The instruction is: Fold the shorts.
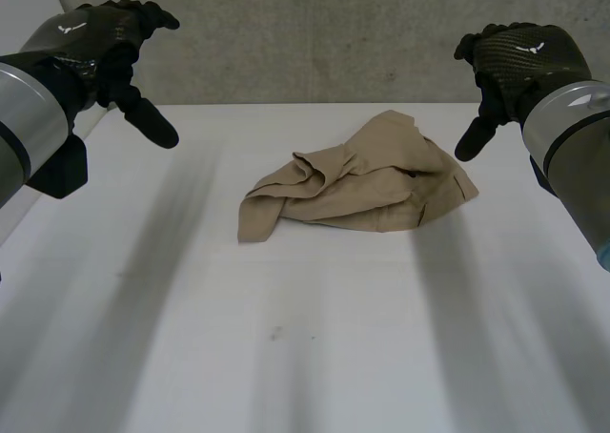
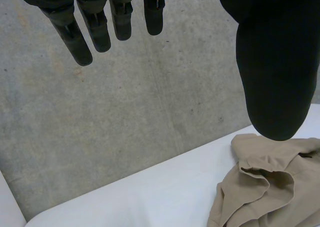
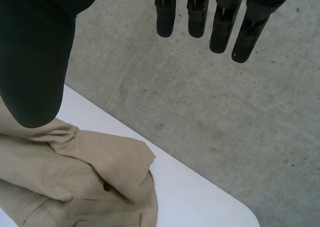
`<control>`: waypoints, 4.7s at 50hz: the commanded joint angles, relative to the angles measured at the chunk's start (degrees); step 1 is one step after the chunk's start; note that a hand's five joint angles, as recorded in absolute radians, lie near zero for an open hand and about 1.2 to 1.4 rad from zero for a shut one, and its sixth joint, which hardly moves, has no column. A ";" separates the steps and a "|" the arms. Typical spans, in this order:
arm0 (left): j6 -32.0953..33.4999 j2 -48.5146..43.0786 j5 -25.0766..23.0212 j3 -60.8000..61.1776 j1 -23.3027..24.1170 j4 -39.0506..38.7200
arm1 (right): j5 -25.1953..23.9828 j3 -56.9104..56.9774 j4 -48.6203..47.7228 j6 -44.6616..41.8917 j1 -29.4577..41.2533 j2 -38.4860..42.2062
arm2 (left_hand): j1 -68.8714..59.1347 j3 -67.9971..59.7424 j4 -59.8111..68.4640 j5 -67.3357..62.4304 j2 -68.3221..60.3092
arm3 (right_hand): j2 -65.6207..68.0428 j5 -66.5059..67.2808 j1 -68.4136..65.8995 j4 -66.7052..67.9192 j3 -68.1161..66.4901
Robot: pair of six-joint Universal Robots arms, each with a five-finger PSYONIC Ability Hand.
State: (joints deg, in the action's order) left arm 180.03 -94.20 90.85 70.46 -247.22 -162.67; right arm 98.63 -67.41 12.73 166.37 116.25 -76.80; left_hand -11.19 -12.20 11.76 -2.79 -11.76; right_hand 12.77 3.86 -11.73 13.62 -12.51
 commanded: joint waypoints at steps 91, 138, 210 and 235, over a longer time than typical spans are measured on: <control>1.64 -0.20 8.64 -1.91 20.02 -13.55 | -13.20 0.00 -8.52 24.80 8.56 23.64 | -68.81 -67.80 68.24 -67.21 -68.24 | 67.23 66.14 -68.27 66.38 -67.49; -5.40 -16.65 3.64 10.29 3.32 -15.22 | -15.66 9.69 13.99 -14.32 -2.87 14.50 | -2.89 -1.88 2.32 -1.29 -2.32 | -2.77 -3.86 1.73 -3.62 2.51; 21.42 17.83 10.31 8.02 10.71 -23.66 | -19.00 11.69 8.63 -14.68 -7.88 -16.99 | -68.81 -67.80 68.24 -67.21 -68.24 | 67.23 66.14 -68.27 66.38 -67.49; 23.09 -38.16 10.66 -36.44 0.51 -20.15 | -9.34 34.45 -17.66 -15.72 -1.73 31.00 | 1.19 2.20 -1.76 2.79 1.76 | -2.77 -3.86 1.73 -3.62 2.51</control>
State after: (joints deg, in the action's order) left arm 202.64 -123.94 100.55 47.38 -246.43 -186.46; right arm 87.94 -38.64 1.71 155.32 113.68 -53.84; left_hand -28.42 -36.16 35.76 -23.96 -36.03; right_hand 34.47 25.79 -24.29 37.21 -36.98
